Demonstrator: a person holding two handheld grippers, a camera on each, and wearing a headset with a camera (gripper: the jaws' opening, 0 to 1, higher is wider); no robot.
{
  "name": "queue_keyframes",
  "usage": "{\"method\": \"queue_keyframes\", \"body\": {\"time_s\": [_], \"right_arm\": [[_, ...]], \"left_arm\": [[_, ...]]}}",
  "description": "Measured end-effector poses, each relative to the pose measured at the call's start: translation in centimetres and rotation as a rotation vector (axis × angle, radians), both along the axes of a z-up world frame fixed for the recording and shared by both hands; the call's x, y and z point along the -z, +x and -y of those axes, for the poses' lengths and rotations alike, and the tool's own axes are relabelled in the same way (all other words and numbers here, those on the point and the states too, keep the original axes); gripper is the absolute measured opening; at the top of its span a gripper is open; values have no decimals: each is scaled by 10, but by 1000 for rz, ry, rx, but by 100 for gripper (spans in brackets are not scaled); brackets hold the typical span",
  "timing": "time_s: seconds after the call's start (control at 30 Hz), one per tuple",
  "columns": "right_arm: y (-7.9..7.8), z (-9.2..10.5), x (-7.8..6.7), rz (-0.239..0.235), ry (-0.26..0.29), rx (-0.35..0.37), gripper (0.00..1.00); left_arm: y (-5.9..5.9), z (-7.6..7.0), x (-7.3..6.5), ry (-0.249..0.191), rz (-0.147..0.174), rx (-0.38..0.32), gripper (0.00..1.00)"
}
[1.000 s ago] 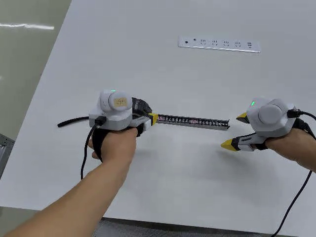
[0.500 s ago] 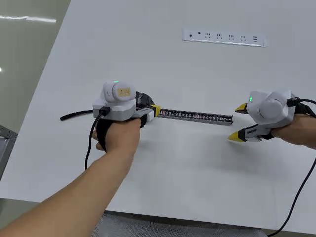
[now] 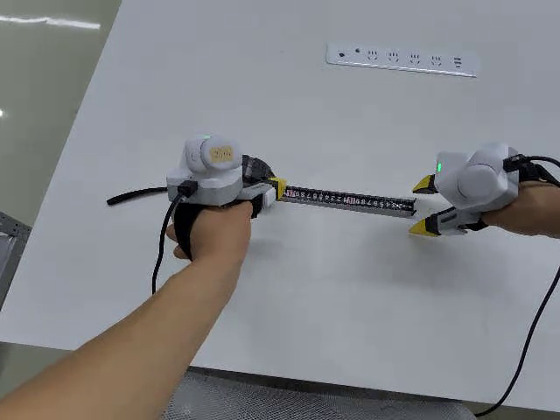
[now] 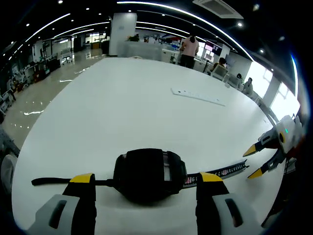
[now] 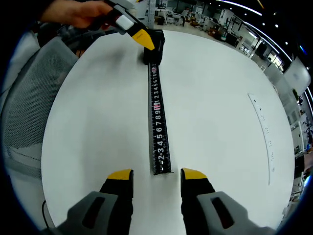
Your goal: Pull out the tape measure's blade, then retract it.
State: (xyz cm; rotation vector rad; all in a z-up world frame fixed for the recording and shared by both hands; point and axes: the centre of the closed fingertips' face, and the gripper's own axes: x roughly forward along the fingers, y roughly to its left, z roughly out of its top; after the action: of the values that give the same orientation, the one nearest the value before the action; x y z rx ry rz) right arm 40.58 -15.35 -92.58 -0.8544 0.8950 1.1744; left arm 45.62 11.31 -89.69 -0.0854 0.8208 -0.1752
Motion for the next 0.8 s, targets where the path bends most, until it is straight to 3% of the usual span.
{"method": "queue_keyframes", "body": {"time_s": [0.8], "right_arm": [[5, 3, 8, -22, -10, -74, 25]], "left_arm": [[7, 2, 5, -18, -7, -9, 75]]}}
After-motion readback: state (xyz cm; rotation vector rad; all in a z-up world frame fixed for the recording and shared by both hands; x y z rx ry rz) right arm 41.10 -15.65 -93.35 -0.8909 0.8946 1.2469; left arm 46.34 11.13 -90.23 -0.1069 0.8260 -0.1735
